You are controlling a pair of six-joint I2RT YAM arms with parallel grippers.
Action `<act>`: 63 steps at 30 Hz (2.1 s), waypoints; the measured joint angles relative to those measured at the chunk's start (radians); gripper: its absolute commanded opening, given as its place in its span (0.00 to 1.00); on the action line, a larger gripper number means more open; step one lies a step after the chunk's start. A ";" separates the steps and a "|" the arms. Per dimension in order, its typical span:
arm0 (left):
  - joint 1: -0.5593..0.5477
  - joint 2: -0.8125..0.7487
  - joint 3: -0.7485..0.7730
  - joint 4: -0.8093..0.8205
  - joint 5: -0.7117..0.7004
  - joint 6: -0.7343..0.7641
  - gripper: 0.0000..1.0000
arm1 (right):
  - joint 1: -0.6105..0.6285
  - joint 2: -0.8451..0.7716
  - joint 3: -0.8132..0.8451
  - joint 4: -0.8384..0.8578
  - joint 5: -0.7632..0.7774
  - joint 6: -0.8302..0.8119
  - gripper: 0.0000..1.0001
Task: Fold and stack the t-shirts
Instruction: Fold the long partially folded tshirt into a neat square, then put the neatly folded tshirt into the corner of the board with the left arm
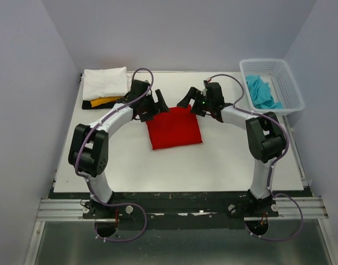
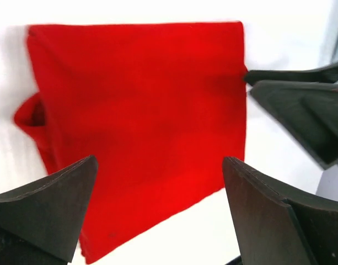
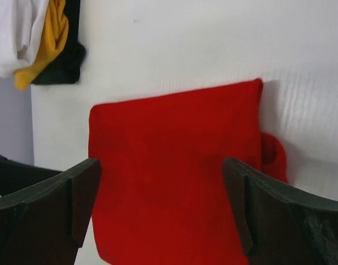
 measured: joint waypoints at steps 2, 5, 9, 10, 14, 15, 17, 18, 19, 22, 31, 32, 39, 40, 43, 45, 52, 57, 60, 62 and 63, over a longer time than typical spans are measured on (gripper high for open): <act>-0.014 0.006 -0.011 0.031 0.031 -0.004 0.99 | 0.000 0.002 -0.047 0.039 -0.060 0.031 1.00; -0.032 0.013 -0.053 0.076 0.055 -0.009 0.99 | 0.000 0.002 -0.132 0.096 -0.108 0.069 1.00; -0.048 0.015 -0.185 0.138 0.083 -0.027 0.99 | 0.000 -0.032 -0.250 0.188 -0.136 0.100 1.00; -0.057 0.014 -0.251 0.172 0.090 -0.034 0.98 | 0.000 -0.055 -0.289 0.203 -0.140 0.109 1.00; -0.075 -0.054 -0.367 0.277 0.101 -0.053 0.99 | 0.016 -0.175 -0.467 0.259 -0.137 0.130 1.00; -0.089 -0.082 -0.410 0.305 0.101 -0.059 0.99 | 0.025 -0.213 -0.517 0.269 -0.131 0.135 1.00; -0.133 -0.158 -0.503 0.343 0.083 -0.070 0.99 | 0.038 -0.284 -0.604 0.280 -0.120 0.147 1.00; -0.151 -0.188 -0.536 0.350 0.076 -0.074 0.98 | 0.041 -0.317 -0.643 0.283 -0.113 0.152 1.00; -0.170 -0.218 -0.571 0.353 0.066 -0.082 0.99 | 0.044 -0.342 -0.670 0.283 -0.103 0.155 1.00; -0.225 -0.308 -0.660 0.363 0.043 -0.108 0.99 | 0.051 -0.405 -0.732 0.278 -0.085 0.157 1.00; -0.268 -0.412 -0.657 0.247 -0.015 -0.114 0.99 | 0.053 -0.554 -0.693 0.090 -0.004 0.098 1.00; -0.268 -0.441 -0.657 0.225 -0.032 -0.115 0.99 | 0.053 -0.587 -0.685 0.072 0.007 0.092 1.00; -0.212 -0.490 -0.621 0.087 -0.159 -0.110 0.99 | 0.053 -0.771 -0.719 0.043 0.044 0.085 1.00; -0.194 -0.473 -0.619 0.081 -0.166 -0.106 0.99 | 0.053 -0.787 -0.733 0.031 0.051 0.085 1.00; -0.157 -0.389 -0.599 0.071 -0.184 -0.101 0.86 | 0.053 -0.810 -0.758 -0.016 0.075 0.085 1.00; -0.154 -0.321 -0.575 0.071 -0.177 -0.094 0.72 | 0.053 -0.820 -0.763 -0.045 0.090 0.084 1.00; -0.256 -0.166 -0.471 0.107 -0.147 -0.110 0.00 | 0.053 -0.854 -0.765 -0.074 0.153 0.084 1.00; -0.342 -0.039 -0.296 -0.007 -0.237 -0.149 0.00 | 0.053 -0.874 -0.777 -0.099 0.205 0.086 1.00; -0.364 -0.003 -0.176 -0.158 -0.384 -0.151 0.00 | 0.053 -0.890 -0.793 -0.104 0.235 0.085 1.00; -0.360 0.011 -0.091 -0.249 -0.481 -0.126 0.00 | 0.053 -0.896 -0.801 -0.105 0.252 0.085 1.00; -0.352 0.019 -0.036 -0.283 -0.531 -0.100 0.00 | 0.053 -0.897 -0.802 -0.105 0.259 0.085 1.00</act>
